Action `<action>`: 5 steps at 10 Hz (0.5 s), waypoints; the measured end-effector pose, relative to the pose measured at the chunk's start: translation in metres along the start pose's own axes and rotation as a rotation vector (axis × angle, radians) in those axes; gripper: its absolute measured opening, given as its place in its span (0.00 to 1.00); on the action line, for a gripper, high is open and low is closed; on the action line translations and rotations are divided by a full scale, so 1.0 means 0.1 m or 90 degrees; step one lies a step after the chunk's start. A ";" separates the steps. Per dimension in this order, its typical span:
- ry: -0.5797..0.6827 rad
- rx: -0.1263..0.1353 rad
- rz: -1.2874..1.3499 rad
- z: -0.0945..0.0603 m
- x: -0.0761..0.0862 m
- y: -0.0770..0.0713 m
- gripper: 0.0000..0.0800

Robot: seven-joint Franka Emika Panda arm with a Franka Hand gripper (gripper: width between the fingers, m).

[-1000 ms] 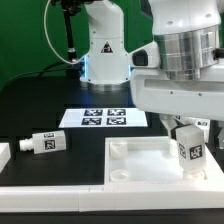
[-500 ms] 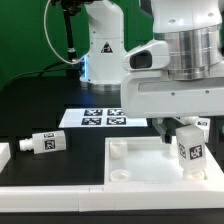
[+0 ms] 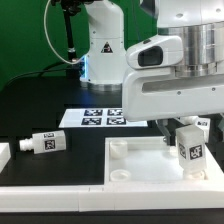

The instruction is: Assemble one leg

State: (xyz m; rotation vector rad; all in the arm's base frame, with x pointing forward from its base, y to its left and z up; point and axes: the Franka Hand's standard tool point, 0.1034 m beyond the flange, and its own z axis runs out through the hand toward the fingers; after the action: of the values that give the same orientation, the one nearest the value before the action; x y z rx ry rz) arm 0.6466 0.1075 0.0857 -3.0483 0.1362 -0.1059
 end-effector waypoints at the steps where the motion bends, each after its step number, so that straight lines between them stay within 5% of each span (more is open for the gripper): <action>1: 0.000 0.000 0.059 0.00 0.00 0.00 0.46; 2: 0.000 0.000 0.096 0.00 0.00 0.00 0.36; 5: 0.016 -0.002 0.257 0.01 0.00 0.03 0.36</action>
Offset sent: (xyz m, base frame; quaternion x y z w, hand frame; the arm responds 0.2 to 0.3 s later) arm 0.0000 0.0000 0.0000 0.0000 0.0000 0.1938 0.9810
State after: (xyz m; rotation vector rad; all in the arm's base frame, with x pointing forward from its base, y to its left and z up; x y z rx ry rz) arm 0.6465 0.1047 0.0844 -2.9504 0.7454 -0.1141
